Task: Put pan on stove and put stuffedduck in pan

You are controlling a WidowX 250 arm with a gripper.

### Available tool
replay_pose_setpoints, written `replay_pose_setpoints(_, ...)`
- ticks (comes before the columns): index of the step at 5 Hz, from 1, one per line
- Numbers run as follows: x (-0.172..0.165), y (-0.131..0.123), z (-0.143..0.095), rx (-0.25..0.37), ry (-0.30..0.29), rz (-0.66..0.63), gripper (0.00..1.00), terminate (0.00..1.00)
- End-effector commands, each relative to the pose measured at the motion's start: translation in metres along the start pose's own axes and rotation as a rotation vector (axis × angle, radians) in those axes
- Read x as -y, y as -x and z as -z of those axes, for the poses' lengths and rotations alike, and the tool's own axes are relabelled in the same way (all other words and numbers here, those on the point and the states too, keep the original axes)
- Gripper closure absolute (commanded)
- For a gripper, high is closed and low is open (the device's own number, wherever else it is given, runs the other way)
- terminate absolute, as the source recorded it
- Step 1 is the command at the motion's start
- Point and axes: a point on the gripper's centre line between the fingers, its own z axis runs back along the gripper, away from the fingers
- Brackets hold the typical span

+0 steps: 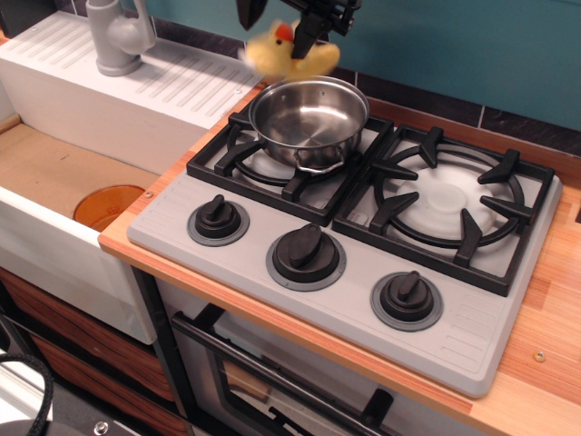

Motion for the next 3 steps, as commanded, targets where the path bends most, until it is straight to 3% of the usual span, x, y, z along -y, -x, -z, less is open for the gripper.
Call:
replay_pose_setpoints(1, -0.0018, -0.0149, -0.0097, 0.049, 0.003, -0.025, 0.00, 0.00)
replay_pose_setpoints(3, 0.0039, -0.0172, -0.0108, 0.025, 0.026, -0.007, 0.00, 0.00)
